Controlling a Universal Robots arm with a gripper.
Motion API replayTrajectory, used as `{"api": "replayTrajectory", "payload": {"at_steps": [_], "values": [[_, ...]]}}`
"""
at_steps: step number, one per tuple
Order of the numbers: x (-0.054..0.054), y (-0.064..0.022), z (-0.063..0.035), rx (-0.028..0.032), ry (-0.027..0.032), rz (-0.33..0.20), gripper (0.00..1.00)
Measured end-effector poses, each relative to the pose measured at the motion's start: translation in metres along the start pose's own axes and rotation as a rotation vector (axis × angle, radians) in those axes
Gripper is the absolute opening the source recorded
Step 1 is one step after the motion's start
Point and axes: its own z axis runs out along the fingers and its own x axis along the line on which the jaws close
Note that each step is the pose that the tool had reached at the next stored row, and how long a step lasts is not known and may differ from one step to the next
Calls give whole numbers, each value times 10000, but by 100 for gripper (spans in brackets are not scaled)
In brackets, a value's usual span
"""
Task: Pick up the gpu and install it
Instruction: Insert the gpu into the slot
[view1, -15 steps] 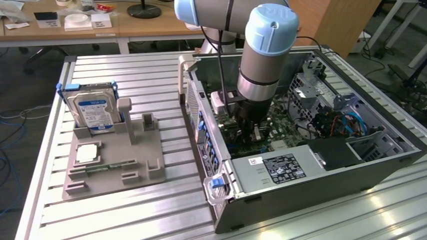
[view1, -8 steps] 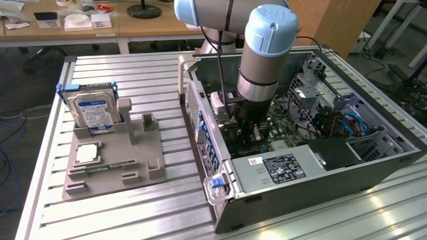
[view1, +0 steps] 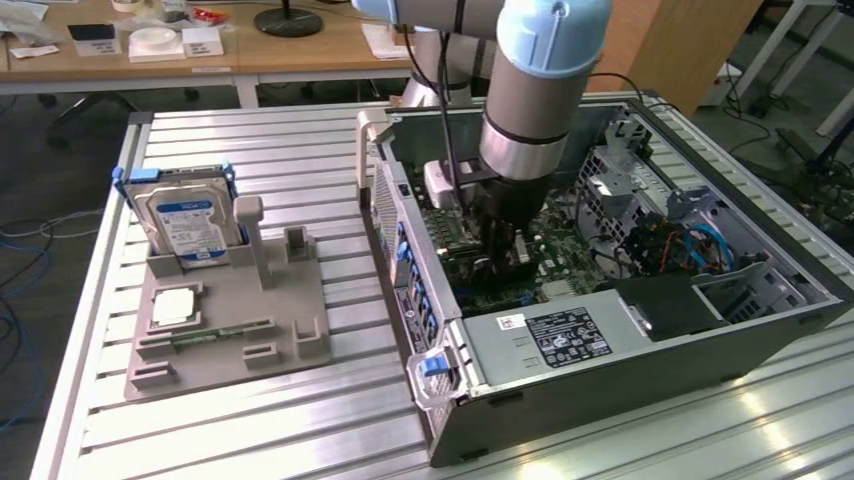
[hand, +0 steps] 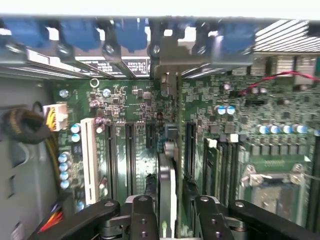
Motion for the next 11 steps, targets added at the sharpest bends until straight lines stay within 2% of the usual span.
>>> {"api": "replayTrajectory", "payload": {"at_steps": [5, 7, 9, 11], "values": [[-11, -17, -213, 21, 4, 2, 35], [-15, -14, -217, 50, 36, 1, 35], [-14, -14, -218, 49, 37, -1, 34], [-14, -14, -218, 49, 38, -1, 21]]}}
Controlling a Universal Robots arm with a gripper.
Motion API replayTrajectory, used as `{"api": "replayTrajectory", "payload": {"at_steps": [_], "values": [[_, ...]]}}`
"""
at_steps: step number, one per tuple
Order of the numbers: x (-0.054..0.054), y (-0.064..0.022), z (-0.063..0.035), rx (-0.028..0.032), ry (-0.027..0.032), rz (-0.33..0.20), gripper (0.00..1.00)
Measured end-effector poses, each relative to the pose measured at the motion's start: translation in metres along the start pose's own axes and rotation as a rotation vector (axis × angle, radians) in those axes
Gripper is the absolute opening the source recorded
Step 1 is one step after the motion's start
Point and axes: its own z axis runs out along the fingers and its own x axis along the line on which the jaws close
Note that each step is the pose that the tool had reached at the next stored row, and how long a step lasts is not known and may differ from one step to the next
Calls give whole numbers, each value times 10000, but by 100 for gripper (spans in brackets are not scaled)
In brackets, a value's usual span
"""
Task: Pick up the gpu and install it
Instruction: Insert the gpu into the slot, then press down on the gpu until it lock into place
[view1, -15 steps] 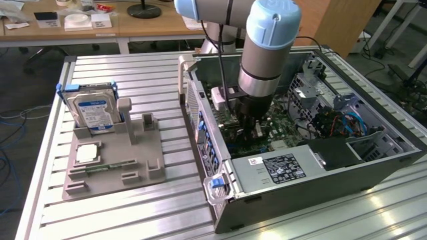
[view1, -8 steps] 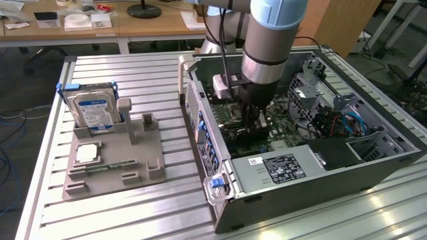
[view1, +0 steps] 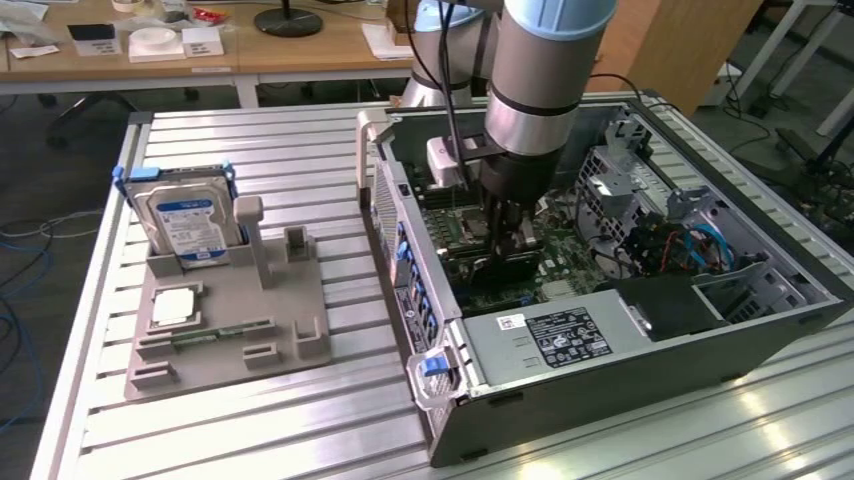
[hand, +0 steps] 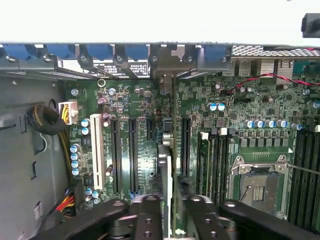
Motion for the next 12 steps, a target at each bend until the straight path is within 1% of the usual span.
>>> {"api": "replayTrajectory", "payload": {"at_steps": [1, 3, 12], "values": [[0, 0, 0, 0, 0, 0, 21], [0, 0, 0, -1, 0, 0, 10], [0, 0, 0, 0, 0, 0, 11]]}}
